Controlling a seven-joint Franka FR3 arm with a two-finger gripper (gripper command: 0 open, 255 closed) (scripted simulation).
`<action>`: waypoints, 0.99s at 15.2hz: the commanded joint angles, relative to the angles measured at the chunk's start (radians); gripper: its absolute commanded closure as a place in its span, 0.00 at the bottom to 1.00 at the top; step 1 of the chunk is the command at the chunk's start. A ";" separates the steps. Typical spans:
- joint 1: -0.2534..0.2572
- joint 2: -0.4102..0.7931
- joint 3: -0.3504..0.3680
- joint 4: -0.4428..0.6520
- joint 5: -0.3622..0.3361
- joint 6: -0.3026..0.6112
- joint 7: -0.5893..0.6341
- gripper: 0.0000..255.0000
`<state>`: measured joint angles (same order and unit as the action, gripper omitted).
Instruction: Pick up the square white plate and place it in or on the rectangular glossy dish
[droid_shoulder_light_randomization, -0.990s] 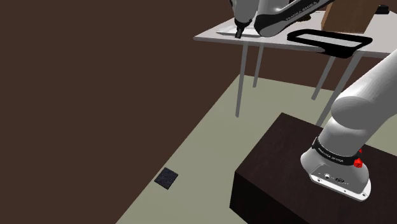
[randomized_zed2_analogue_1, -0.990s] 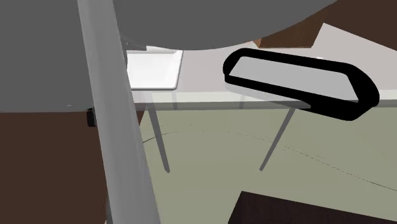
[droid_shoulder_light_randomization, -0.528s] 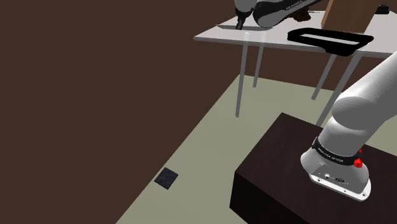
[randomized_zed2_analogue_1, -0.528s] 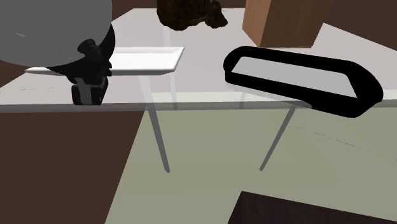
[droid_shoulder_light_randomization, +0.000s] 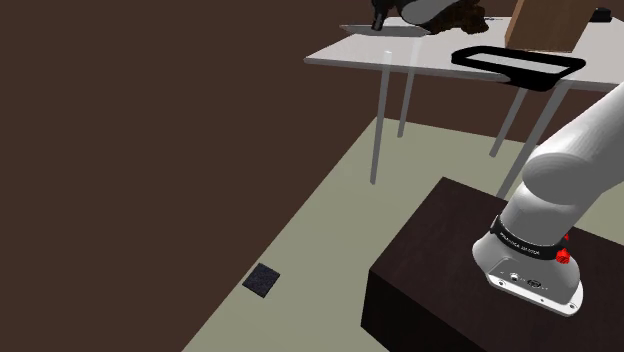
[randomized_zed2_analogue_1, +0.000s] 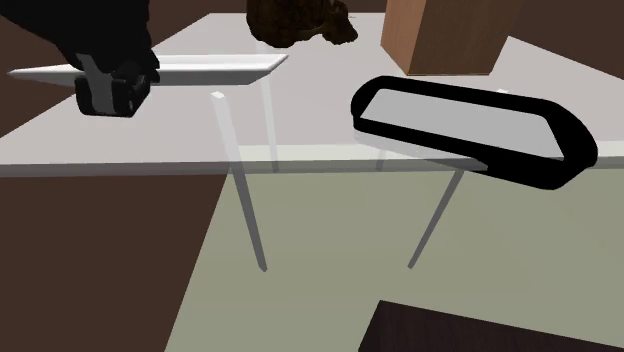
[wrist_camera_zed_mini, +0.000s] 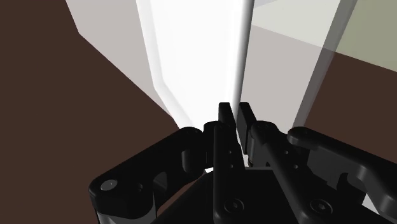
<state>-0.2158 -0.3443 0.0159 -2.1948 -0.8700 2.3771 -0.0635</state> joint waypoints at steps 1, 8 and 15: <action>0.005 -0.005 -0.001 0.019 0.017 -0.019 -0.023 1.00; 0.014 -0.086 -0.019 -0.005 0.054 -0.053 -0.088 1.00; 0.019 -0.366 -0.081 -0.215 0.075 -0.076 -0.187 1.00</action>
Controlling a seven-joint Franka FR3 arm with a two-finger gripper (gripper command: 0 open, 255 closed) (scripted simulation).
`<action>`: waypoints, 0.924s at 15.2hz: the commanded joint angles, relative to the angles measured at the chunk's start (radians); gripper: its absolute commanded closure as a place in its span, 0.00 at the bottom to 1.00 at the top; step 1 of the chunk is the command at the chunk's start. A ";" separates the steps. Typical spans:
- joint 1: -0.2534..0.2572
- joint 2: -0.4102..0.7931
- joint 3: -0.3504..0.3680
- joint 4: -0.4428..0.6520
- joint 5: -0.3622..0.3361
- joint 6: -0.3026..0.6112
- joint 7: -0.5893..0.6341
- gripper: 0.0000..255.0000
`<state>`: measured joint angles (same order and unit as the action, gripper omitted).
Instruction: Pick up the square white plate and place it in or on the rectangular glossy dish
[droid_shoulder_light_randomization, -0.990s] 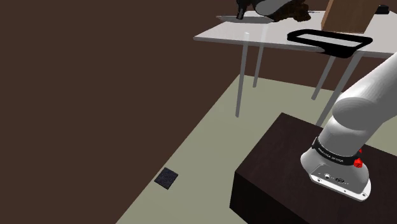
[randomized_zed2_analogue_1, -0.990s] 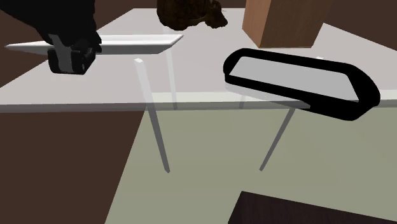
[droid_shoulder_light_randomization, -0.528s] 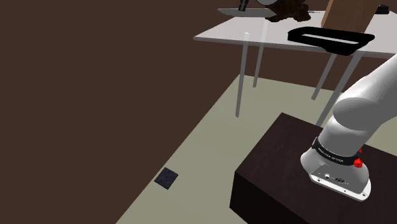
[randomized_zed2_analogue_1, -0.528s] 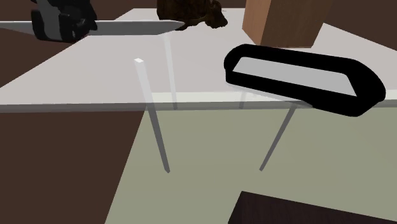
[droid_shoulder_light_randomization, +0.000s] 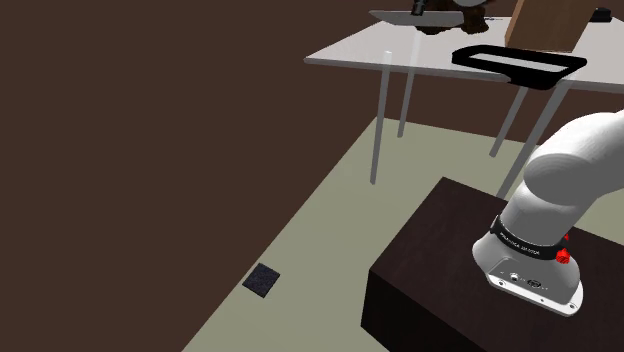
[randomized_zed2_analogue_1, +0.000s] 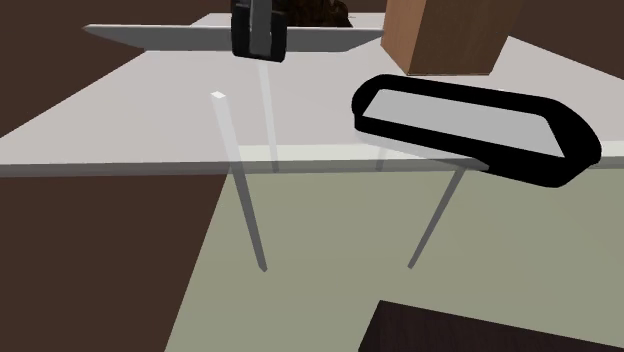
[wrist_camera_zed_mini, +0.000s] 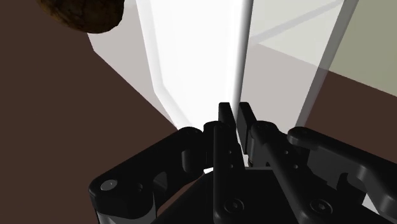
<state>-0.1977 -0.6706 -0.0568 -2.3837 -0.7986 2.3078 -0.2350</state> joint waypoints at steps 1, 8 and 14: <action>0.002 -0.080 -0.017 -0.052 0.006 -0.015 -0.033 1.00; 0.002 -0.375 -0.080 -0.201 0.025 -0.109 -0.174 1.00; -0.014 -0.629 -0.130 -0.280 0.042 -0.232 -0.321 1.00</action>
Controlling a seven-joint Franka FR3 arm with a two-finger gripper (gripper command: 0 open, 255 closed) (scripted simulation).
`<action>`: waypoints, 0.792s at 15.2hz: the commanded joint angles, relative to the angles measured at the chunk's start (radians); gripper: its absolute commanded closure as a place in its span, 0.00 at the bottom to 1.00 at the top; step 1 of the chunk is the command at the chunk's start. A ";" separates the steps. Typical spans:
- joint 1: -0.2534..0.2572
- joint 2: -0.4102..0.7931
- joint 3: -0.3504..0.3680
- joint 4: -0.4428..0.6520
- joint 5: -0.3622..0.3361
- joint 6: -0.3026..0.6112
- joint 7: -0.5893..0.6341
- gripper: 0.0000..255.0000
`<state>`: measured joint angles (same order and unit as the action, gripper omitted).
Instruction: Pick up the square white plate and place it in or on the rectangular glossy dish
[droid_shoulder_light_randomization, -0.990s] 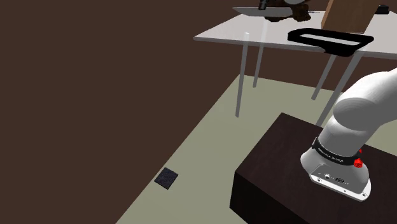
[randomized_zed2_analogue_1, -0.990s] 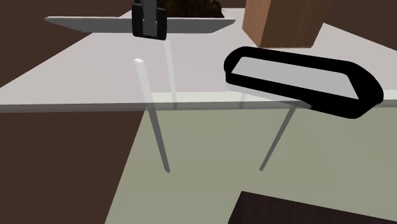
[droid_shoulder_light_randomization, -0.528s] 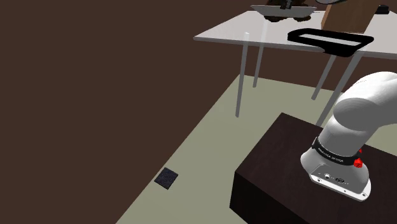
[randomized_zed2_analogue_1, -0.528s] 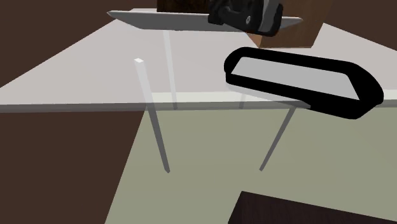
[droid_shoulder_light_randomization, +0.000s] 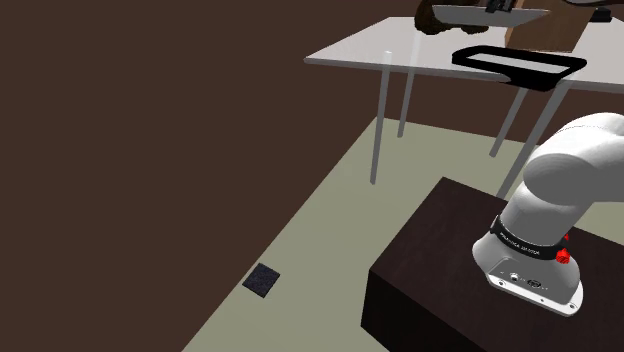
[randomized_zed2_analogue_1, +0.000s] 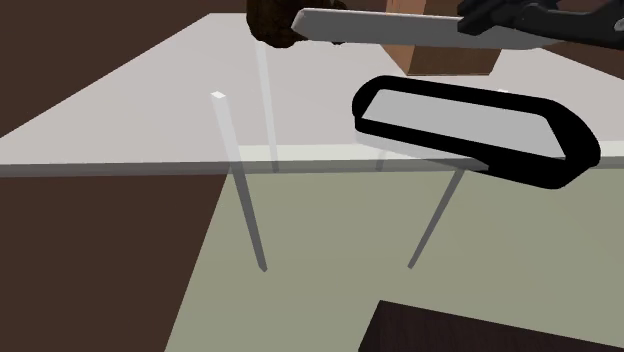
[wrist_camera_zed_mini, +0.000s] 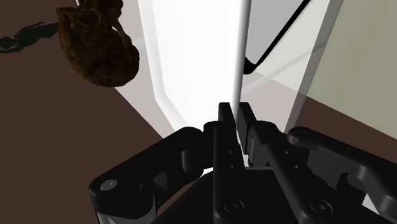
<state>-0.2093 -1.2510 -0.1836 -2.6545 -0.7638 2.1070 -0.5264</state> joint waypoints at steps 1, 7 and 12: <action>-0.006 -0.089 -0.012 -0.017 0.010 -0.054 -0.055 1.00; -0.043 -0.317 -0.063 -0.052 0.017 -0.190 -0.211 1.00; -0.060 -0.376 -0.087 -0.131 -0.006 -0.170 -0.204 1.00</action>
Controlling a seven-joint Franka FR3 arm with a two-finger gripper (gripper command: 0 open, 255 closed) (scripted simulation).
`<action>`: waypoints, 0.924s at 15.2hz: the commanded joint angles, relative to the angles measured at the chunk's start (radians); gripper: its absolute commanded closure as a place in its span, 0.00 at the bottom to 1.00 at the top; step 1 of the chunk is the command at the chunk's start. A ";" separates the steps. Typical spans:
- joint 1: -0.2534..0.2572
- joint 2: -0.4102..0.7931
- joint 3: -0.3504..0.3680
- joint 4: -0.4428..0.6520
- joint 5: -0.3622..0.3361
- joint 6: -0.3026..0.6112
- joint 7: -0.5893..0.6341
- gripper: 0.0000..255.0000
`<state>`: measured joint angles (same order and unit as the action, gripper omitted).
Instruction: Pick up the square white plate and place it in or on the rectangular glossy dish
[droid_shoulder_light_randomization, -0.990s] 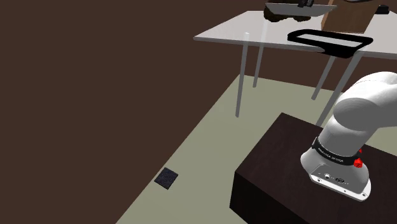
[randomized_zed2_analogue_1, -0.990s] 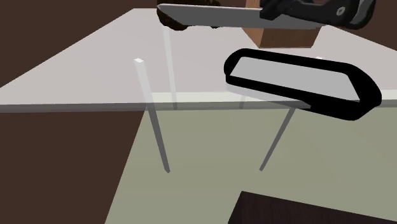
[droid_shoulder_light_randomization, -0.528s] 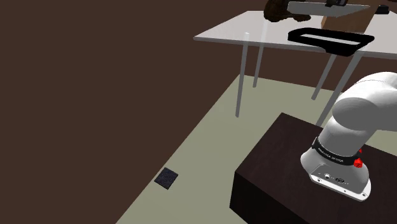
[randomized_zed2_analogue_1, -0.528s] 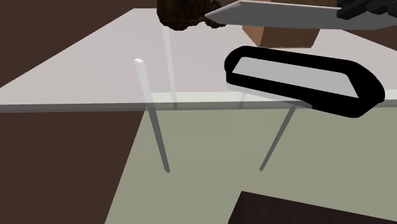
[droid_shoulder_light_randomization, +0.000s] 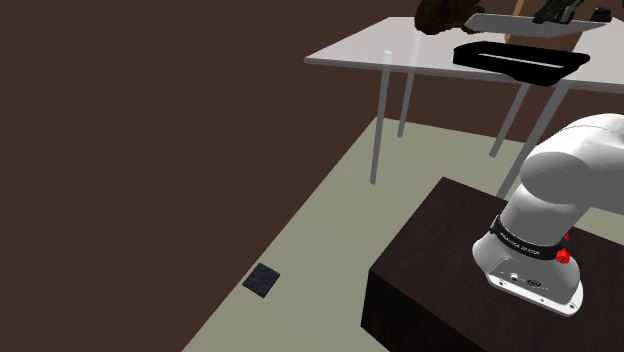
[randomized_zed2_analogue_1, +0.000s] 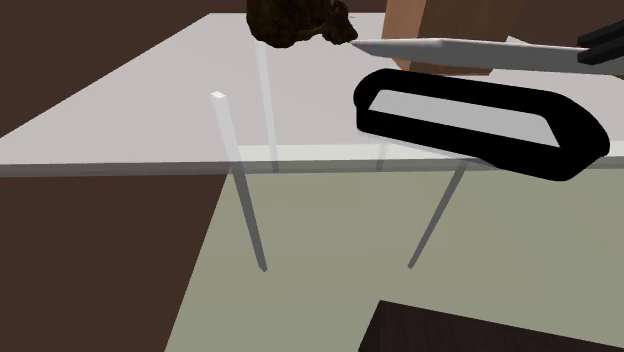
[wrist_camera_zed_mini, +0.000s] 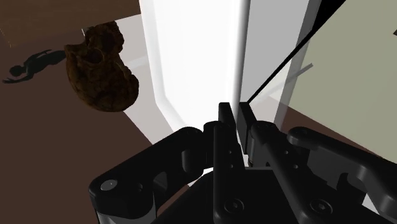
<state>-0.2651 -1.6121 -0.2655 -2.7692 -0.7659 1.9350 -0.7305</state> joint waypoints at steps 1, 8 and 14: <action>-0.007 -0.026 -0.010 -0.032 -0.009 0.006 0.001 1.00; -0.038 -0.112 -0.053 -0.141 -0.047 0.030 0.003 1.00; -0.054 -0.150 -0.075 -0.186 -0.065 0.038 0.002 1.00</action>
<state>-0.3188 -1.7602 -0.3401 -2.9534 -0.8306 1.9728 -0.7289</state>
